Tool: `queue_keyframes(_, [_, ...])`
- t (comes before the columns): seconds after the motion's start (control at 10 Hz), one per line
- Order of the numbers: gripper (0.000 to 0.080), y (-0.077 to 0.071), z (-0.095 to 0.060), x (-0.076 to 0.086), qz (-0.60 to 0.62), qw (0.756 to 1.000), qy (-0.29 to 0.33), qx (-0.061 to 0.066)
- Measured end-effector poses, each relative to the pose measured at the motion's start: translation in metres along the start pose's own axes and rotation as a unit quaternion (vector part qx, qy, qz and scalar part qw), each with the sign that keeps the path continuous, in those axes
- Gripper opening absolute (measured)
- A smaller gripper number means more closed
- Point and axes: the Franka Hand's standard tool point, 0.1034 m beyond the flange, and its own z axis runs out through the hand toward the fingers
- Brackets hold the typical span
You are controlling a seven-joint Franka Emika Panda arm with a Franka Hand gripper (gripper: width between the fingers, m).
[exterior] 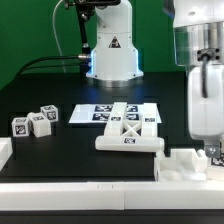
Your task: Assemble chair
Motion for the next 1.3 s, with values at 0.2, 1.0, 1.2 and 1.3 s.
queue_keyframes(0.2, [0.0284,0.001,-0.001,-0.002,0.017,1.0,-0.005,0.003])
queue_keyframes(1.0, [0.0644,0.005,-0.002,-0.01,-0.265,0.964,0.009,-0.008])
queue_keyframes(1.2, [0.0649,0.005,-0.002,-0.009,-0.345,0.939,0.01,-0.009])
queue_keyframes(1.3, [0.0649,0.004,-0.002,-0.008,-0.402,0.916,0.014,-0.01])
